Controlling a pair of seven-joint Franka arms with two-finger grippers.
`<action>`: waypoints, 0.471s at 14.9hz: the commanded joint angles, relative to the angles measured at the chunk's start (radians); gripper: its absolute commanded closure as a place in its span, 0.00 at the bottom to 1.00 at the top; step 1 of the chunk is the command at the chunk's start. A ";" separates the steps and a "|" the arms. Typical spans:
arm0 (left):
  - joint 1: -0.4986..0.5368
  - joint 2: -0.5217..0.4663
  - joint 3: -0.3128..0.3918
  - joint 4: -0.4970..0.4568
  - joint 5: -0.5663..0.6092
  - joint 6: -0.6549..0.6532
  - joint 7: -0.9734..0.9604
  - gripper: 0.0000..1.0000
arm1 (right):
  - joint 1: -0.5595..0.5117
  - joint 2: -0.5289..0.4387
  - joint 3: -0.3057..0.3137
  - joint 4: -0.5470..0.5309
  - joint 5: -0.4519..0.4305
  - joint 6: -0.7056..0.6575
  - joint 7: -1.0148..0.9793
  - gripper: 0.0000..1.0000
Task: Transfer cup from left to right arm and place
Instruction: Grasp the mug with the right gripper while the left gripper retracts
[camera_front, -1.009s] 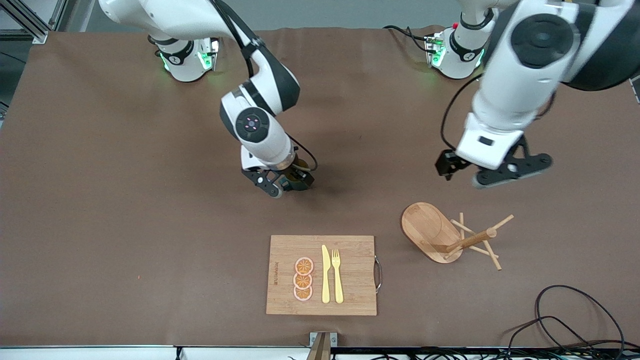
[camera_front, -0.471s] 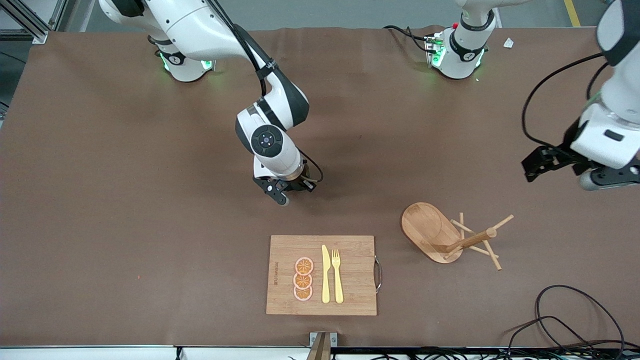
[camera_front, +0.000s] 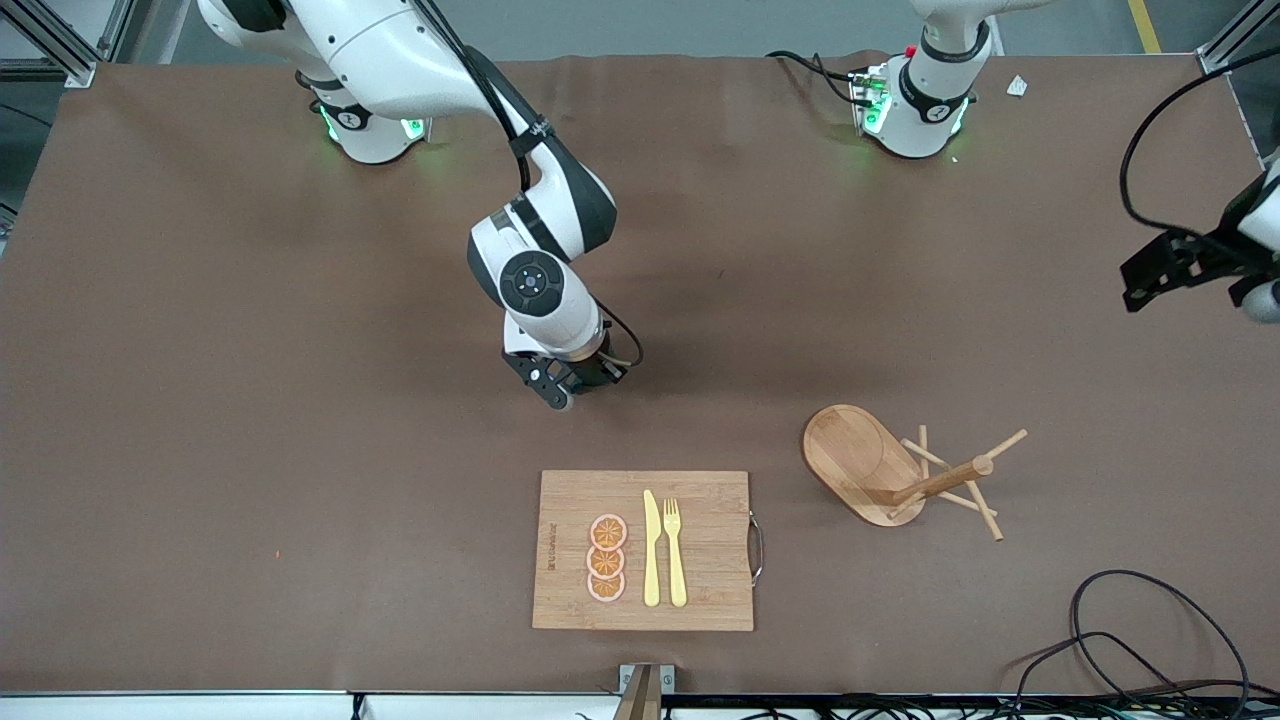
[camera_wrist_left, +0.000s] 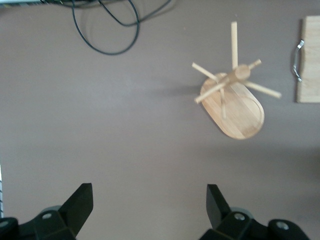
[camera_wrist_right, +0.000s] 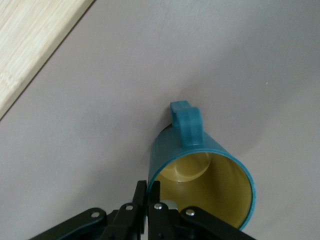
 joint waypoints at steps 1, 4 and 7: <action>-0.026 -0.064 0.059 -0.061 -0.064 -0.023 0.034 0.00 | -0.026 -0.040 -0.089 0.007 -0.001 -0.091 -0.008 1.00; -0.070 -0.113 0.098 -0.127 -0.064 -0.021 0.018 0.00 | -0.029 -0.083 -0.212 0.007 -0.039 -0.163 -0.087 1.00; -0.109 -0.147 0.127 -0.179 -0.064 -0.012 0.011 0.00 | -0.032 -0.092 -0.347 0.006 -0.039 -0.177 -0.239 1.00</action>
